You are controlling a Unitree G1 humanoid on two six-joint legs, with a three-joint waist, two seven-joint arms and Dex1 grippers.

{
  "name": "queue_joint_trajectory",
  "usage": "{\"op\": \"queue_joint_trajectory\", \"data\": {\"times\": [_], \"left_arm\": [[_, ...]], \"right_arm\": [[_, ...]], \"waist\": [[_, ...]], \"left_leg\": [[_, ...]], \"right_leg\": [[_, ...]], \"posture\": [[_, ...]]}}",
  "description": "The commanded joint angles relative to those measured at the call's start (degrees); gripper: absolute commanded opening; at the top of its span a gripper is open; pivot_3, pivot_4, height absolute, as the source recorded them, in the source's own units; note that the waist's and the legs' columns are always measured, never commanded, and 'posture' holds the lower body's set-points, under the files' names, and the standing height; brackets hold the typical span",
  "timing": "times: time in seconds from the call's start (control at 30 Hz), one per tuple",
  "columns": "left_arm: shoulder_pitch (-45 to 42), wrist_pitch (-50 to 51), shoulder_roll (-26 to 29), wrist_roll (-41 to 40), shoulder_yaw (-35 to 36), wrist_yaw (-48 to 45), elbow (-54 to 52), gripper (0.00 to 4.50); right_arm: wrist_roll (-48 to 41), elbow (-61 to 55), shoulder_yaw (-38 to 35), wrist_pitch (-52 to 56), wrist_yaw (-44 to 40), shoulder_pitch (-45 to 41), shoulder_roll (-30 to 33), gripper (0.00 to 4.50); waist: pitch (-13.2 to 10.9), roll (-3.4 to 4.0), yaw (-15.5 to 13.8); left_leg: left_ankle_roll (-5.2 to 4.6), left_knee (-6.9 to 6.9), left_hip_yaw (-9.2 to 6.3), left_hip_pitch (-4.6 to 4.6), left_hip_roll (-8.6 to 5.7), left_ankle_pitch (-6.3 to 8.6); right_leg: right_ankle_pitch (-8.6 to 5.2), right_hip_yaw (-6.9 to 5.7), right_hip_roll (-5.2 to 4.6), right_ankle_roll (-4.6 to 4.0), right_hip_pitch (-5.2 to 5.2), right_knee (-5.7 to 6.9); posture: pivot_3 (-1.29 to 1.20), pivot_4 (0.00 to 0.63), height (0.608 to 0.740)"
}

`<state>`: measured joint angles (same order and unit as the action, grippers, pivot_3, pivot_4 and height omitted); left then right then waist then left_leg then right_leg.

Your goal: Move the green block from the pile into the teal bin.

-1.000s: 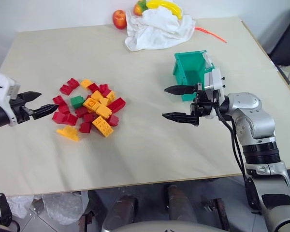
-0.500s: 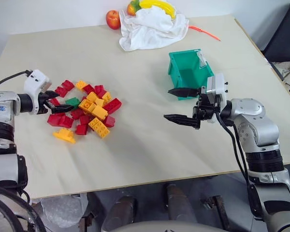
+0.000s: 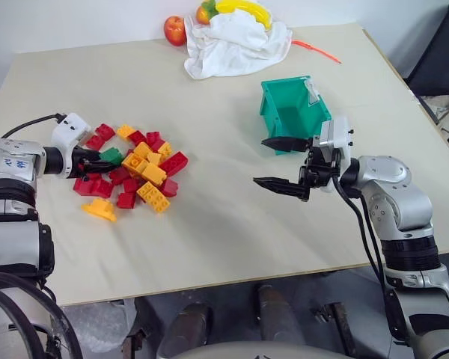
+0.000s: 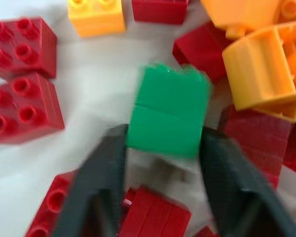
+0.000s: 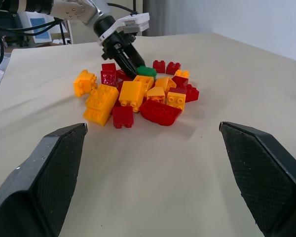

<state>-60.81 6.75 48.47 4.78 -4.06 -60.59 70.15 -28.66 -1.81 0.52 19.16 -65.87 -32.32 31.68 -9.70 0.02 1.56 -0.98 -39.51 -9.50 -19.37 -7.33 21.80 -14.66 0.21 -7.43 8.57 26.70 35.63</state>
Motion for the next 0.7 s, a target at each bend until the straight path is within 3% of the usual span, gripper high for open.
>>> {"op": "queue_joint_trajectory", "data": {"times": [0.03, 0.4, 0.57, 0.7], "left_arm": [[-2.2, -1.2, 2.7, -3.9, 4.1, -6.0, -2.9, 1.44], [1.1, 3.1, 3.0, -11.2, 7.9, -19.3, -19.5, 1.44], [4.0, 6.6, -6.4, -11.8, 1.0, -22.5, -35.1, 1.44], [3.9, 8.7, -14.6, -10.4, -4.5, -21.5, -40.7, 1.44]], "right_arm": [[-1.7, -2.6, -2.2, 0.3, -0.1, -0.1, 1.3, 4.50], [-2.5, -1.7, -3.2, 0.7, -2.1, 0.0, 3.9, 4.50], [-3.5, -1.5, -4.6, 1.3, -7.0, 2.3, 9.6, 4.50], [-6.5, -3.2, -7.3, 2.2, -10.0, 4.9, 12.9, 4.50]], "waist": [[0.0, -0.01, 0.0], [0.0, -0.03, 0.0], [0.0, -0.02, -1.1], [0.0, -0.07, -1.7]], "left_leg": [[0.00, -0.03, -0.01, -0.03, 0.00, 0.00], [-0.03, -0.30, -0.02, -0.29, -0.02, 0.02], [-0.05, -0.46, -0.09, -0.40, -0.06, 0.03], [-0.10, -0.82, -0.18, -0.82, -0.13, 0.05]], "right_leg": [[0.00, -0.01, 0.00, 0.01, 0.00, 0.00], [0.05, -0.02, -0.02, 0.09, 0.12, 0.03], [0.07, -0.06, -0.05, 0.11, 0.11, 0.04], [0.33, -0.09, -0.06, 0.27, 0.22, -0.14]], "posture": [[0.00, 0.150, 0.740], [0.00, 0.150, 0.740], [0.00, 0.150, 0.740], [0.00, 0.150, 0.740]]}}
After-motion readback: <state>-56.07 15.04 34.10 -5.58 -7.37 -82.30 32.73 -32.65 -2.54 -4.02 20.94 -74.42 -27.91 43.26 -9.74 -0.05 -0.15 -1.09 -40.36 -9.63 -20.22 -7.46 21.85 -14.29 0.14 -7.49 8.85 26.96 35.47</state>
